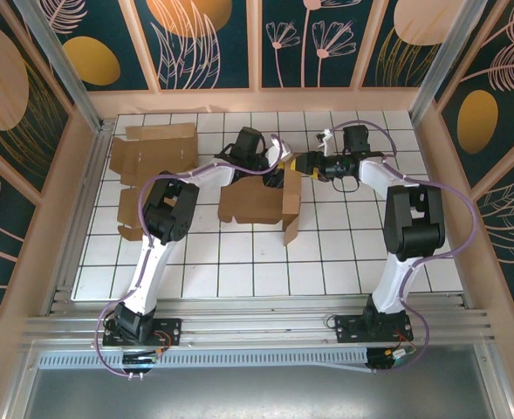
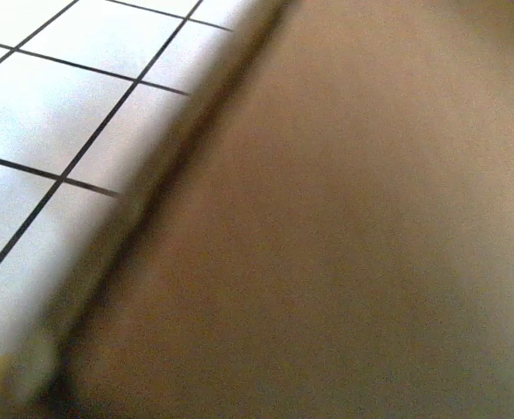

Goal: Fold the paper box

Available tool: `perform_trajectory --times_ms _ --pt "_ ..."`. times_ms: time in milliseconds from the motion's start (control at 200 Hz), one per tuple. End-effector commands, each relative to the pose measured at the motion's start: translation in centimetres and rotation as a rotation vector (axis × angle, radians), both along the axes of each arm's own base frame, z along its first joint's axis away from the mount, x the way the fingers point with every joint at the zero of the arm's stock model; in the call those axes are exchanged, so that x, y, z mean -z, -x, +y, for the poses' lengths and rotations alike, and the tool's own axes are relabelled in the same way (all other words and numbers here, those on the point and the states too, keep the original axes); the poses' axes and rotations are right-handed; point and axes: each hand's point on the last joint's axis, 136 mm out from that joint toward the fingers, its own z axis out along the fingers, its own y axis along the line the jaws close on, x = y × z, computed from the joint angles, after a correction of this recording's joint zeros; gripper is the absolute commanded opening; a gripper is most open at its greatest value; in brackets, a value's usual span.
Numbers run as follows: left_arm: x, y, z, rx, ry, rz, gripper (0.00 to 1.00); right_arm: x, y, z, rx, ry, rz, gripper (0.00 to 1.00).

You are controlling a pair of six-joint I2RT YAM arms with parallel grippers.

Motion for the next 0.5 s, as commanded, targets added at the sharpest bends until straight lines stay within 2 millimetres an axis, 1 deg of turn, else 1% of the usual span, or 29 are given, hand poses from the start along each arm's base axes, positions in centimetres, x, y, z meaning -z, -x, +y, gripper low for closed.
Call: perform_trajectory --times_ms 0,20,45,100,120,170,215,405,450,495 --pt "-1.2 0.2 -1.4 0.076 0.062 -0.041 0.91 2.5 0.6 0.2 -0.037 0.008 0.045 0.68" --pt "-1.3 0.2 -1.5 0.082 0.066 -0.047 0.93 2.6 0.6 0.3 -0.039 0.005 0.05 0.68" --pt "-1.4 0.1 -1.5 0.091 0.071 -0.054 0.93 2.7 0.5 0.3 -0.042 0.003 0.052 0.68" --pt "-1.5 0.3 -1.7 0.109 0.078 -0.062 0.9 2.8 0.4 0.3 -0.041 0.002 0.055 0.68" --pt "-1.5 0.3 -1.8 0.112 0.081 -0.062 0.86 2.9 0.4 0.3 -0.04 0.003 0.057 0.68" --pt "-1.5 0.4 -1.8 0.119 0.081 -0.059 0.69 2.9 0.3 0.3 -0.036 0.008 0.054 0.68" --pt "-1.4 0.5 -1.8 0.121 0.078 -0.056 0.58 2.8 0.2 0.3 -0.033 0.013 0.05 0.68" --pt "-1.2 0.5 -0.9 0.07 0.038 -0.048 0.31 2.3 -0.2 0.1 -0.02 0.023 0.044 0.68" --pt "-1.0 0.3 -0.5 0.034 0.02 -0.041 0.27 2.1 -0.3 0.1 -0.016 0.022 0.042 0.69" --pt "-0.8 0.0 0.0 -0.021 -0.006 -0.037 0.25 1.7 -0.4 0.2 -0.012 0.019 0.035 0.69"
